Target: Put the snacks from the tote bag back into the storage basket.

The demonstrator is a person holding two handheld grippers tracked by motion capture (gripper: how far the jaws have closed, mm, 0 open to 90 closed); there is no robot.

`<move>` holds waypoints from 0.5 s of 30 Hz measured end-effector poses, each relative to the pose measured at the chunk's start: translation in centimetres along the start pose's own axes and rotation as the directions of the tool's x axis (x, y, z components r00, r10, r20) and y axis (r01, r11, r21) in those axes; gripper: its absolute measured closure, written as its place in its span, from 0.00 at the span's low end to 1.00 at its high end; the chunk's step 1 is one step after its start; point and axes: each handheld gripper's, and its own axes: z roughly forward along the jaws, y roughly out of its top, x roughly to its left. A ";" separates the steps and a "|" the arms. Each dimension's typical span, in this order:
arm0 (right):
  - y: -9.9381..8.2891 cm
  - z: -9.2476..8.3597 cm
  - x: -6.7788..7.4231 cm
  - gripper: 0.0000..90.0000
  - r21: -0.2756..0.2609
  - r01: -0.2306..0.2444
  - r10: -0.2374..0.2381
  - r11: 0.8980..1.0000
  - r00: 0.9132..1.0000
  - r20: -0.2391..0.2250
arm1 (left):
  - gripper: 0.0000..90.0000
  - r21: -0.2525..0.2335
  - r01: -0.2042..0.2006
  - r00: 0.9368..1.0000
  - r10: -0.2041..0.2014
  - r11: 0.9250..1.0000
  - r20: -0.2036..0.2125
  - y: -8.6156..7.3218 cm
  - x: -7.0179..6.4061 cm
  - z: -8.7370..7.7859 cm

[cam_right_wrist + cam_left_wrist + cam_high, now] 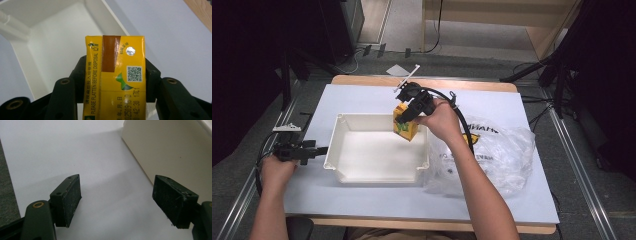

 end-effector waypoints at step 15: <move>-1.2 2.8 -1.0 0.59 0.073 -0.026 0.025 0.997 1.000 0.019 | 0.27 0.005 0.001 1.000 -0.001 1.000 0.000 0.0 -0.1 0.1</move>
